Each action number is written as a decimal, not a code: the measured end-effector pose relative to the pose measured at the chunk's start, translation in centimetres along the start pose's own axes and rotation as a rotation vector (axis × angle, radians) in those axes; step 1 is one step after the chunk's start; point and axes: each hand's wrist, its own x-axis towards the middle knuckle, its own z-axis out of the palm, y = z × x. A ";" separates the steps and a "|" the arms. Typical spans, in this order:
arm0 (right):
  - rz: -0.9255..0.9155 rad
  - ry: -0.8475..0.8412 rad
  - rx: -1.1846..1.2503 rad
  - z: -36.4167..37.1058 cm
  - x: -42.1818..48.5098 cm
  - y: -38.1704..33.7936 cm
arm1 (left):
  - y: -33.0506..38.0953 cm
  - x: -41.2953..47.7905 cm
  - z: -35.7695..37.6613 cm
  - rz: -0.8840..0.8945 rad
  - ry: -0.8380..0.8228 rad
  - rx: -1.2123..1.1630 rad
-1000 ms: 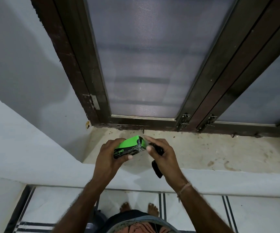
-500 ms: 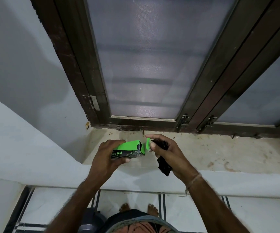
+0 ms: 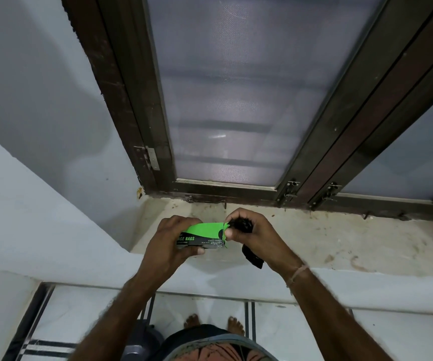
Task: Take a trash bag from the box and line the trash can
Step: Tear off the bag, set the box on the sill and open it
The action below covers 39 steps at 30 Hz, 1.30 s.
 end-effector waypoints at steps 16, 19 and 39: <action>0.049 0.201 0.237 3.2 -0.6 2.7 | -0.8 -0.1 0.8 -0.104 0.054 0.051; 0.075 0.189 0.251 3.2 -0.2 3.2 | -1.2 0.2 1.1 -0.132 0.049 0.096; 0.067 0.212 0.246 3.4 0.9 4.4 | -2.0 1.7 2.4 -0.197 0.052 0.163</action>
